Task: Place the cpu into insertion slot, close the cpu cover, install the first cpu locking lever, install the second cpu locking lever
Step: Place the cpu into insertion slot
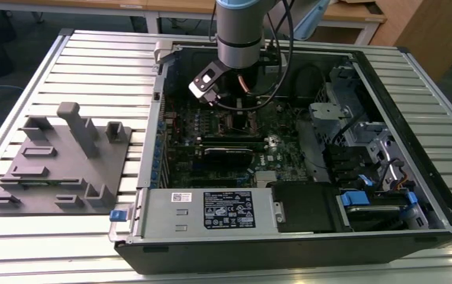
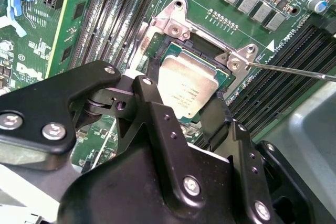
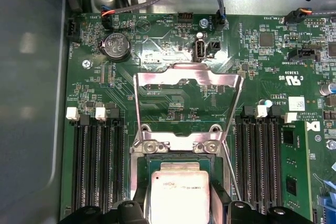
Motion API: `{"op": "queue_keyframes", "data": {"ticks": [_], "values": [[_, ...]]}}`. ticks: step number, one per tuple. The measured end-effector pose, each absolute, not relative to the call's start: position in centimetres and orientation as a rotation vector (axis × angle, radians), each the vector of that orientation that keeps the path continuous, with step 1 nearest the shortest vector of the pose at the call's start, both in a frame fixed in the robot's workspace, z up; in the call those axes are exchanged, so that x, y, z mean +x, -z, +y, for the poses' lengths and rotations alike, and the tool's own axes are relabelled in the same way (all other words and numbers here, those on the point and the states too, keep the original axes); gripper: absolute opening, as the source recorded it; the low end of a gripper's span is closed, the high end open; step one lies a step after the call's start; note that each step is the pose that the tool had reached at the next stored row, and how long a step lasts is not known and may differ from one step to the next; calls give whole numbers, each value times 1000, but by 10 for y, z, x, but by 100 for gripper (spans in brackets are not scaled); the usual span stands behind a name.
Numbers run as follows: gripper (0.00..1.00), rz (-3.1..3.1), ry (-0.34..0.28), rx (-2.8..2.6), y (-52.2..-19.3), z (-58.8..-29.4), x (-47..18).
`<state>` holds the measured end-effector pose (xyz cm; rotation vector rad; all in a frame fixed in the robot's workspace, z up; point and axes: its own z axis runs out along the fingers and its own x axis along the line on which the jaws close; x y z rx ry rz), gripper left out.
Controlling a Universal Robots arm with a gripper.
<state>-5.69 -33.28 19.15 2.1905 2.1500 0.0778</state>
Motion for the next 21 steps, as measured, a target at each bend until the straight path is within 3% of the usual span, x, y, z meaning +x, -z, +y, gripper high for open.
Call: {"op": "queue_keyframes", "data": {"ticks": [18, 21], "values": [[55, 2146, -78, 2194, -188, -333, -57], [62, 2147, -80, 2194, -188, -332, -57]]}}
